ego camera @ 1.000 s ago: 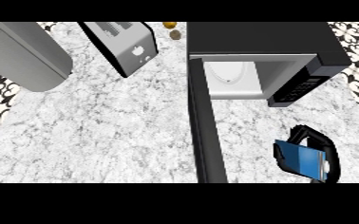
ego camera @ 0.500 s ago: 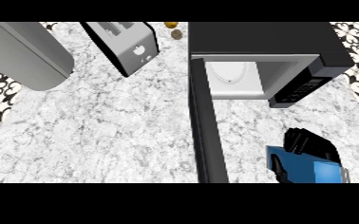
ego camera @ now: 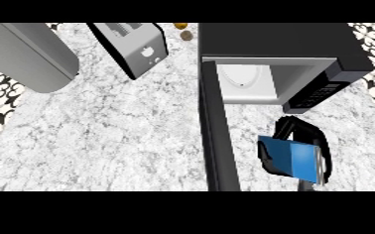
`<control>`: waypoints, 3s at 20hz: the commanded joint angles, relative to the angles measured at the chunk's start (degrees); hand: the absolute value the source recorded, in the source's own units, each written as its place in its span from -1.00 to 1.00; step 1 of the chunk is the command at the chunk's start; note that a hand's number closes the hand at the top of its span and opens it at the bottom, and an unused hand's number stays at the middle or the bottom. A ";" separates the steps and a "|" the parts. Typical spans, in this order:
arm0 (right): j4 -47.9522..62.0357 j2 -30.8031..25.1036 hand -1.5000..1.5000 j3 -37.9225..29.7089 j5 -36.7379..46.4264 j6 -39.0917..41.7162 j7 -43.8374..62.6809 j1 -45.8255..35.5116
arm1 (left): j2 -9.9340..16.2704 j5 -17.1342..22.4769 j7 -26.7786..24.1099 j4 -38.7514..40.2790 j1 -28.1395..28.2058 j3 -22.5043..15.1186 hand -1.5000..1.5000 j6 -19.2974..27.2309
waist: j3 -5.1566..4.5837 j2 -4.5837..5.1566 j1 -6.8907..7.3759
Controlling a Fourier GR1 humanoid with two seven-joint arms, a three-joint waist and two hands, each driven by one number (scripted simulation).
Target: Pick up the milk, place it into the microwave and close the microwave
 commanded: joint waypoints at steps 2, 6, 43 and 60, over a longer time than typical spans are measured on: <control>9.33 0.54 1.00 0.03 2.90 -5.54 0.17 -9.33 | 0.50 -1.47 -2.23 -0.72 2.19 -1.84 -1.00 0.88 | 0.03 0.09 0.37; 17.63 0.40 1.00 -2.04 6.26 -10.49 3.74 -17.58 | 0.64 1.31 -2.78 3.25 -0.62 1.40 -1.00 -1.30 | 0.01 0.18 0.61; 74.47 -10.57 1.00 -15.06 10.01 -31.33 -19.03 -54.36 | 3.54 3.68 -1.17 3.10 -3.80 3.35 -1.00 -4.70 | 0.41 2.88 6.03; 75.60 -11.95 1.00 -18.08 11.41 -48.06 -22.07 -56.81 | 3.11 4.28 -0.25 6.50 -6.87 3.45 -1.00 -6.12 | 0.40 3.65 7.41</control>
